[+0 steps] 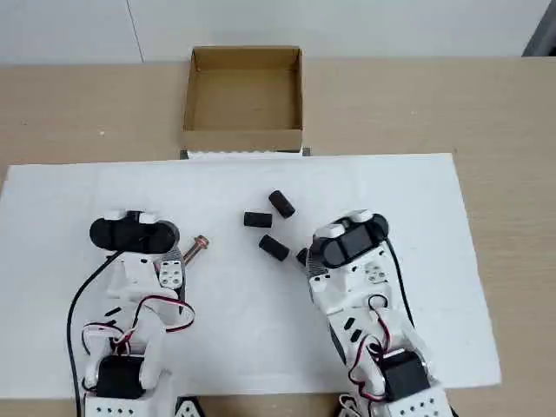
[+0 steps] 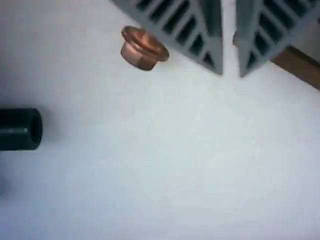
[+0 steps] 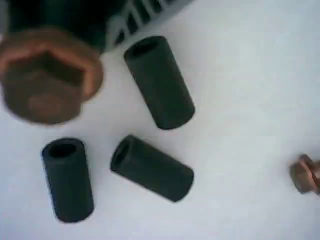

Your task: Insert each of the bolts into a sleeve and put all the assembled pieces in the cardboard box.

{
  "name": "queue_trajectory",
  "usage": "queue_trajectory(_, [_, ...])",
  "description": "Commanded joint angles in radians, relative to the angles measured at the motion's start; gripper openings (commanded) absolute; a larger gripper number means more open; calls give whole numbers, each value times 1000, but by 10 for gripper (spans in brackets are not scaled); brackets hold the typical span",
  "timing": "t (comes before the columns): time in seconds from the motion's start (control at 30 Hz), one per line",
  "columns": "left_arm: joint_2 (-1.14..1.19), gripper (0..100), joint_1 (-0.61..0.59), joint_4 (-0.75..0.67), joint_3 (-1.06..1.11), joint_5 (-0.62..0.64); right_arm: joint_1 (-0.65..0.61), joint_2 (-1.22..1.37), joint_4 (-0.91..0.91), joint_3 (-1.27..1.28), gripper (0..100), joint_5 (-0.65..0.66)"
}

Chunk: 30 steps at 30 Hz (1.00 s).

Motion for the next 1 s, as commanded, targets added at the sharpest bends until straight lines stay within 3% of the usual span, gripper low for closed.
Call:
queue_trajectory(0.0, [-8, 5, -6, 3, 10, -5, -33, 81, 45, -195, 2, -41])
queue_trajectory(0.2, [-8, 6, 0, 3, 33, -5, -44, 510, 50, -525, 2, -109])
queue_trajectory(0.53, [-8, 6, -2, 2, 65, -3, -18, 1136, -145, -996, 3, -98])
queue_trajectory(0.97, [-8, 6, 0, 2, 67, -2, 33, 1799, -358, -1545, 3, 68])
